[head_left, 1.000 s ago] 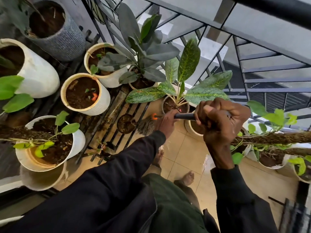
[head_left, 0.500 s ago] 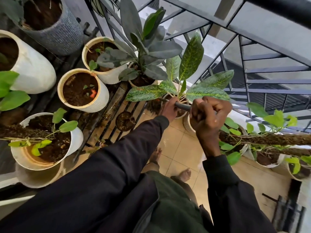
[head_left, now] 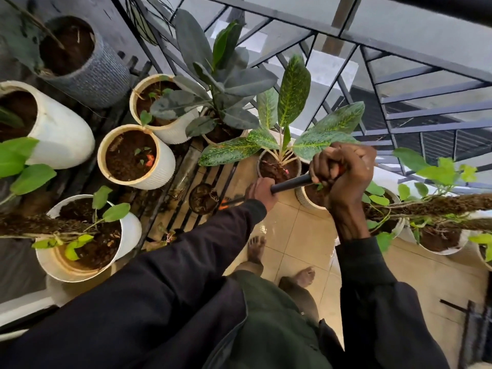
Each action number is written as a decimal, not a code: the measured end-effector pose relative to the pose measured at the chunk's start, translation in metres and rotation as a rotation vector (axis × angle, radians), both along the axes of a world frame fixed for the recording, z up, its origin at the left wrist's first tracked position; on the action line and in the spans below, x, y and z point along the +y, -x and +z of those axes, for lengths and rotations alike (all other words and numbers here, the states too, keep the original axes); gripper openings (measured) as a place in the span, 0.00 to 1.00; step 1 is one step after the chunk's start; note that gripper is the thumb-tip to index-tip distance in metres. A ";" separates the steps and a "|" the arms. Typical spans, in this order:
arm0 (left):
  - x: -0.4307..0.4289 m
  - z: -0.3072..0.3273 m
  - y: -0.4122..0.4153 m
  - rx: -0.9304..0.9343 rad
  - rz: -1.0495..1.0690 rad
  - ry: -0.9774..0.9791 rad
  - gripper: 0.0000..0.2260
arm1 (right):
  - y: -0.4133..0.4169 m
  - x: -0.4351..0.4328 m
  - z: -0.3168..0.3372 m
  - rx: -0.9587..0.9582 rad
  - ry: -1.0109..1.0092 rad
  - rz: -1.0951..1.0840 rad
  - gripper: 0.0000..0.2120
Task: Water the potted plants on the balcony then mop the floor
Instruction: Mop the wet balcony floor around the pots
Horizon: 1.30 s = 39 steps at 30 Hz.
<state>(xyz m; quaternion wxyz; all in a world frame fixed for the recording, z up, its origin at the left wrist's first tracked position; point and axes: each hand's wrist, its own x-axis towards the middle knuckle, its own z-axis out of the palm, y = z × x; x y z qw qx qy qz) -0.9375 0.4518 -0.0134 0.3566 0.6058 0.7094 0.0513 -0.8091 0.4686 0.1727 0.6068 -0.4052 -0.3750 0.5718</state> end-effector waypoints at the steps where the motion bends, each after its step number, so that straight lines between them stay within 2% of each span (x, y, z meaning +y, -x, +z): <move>1: -0.002 0.000 0.000 0.009 -0.026 0.004 0.05 | -0.001 -0.002 0.000 0.010 -0.008 0.000 0.17; 6: 0.003 0.006 -0.001 -0.035 -0.066 -0.097 0.04 | -0.001 -0.006 0.011 0.047 -0.091 0.010 0.17; 11: 0.033 0.010 -0.005 -0.086 -0.044 -0.195 0.10 | 0.007 0.001 0.010 0.033 -0.194 -0.068 0.18; 15: 0.062 0.009 -0.008 -0.044 -0.051 -0.230 0.09 | 0.010 0.001 -0.003 0.066 -0.271 -0.128 0.18; 18: 0.069 -0.005 -0.008 -0.043 -0.074 -0.176 0.05 | 0.010 -0.004 -0.019 0.013 -0.226 -0.210 0.19; 22: 0.062 -0.016 -0.012 -0.158 -0.149 -0.125 0.05 | -0.006 -0.006 -0.030 0.033 -0.133 -0.294 0.18; 26: 0.060 -0.011 -0.027 -0.144 -0.142 -0.065 0.13 | -0.024 -0.003 -0.026 0.043 -0.083 -0.330 0.18; 28: 0.054 -0.010 -0.032 -0.144 -0.130 -0.074 0.08 | -0.032 0.000 -0.025 0.049 -0.051 -0.352 0.17; 32: 0.031 -0.021 -0.034 -0.172 -0.071 -0.070 0.04 | -0.041 -0.002 -0.026 0.031 0.031 -0.344 0.17; 37: 0.005 -0.028 -0.030 -0.130 -0.048 -0.097 0.10 | -0.039 -0.010 -0.023 -0.020 0.033 -0.284 0.22; 39: -0.003 -0.024 -0.030 -0.107 -0.041 -0.098 0.06 | -0.038 -0.015 -0.021 -0.030 0.056 -0.254 0.22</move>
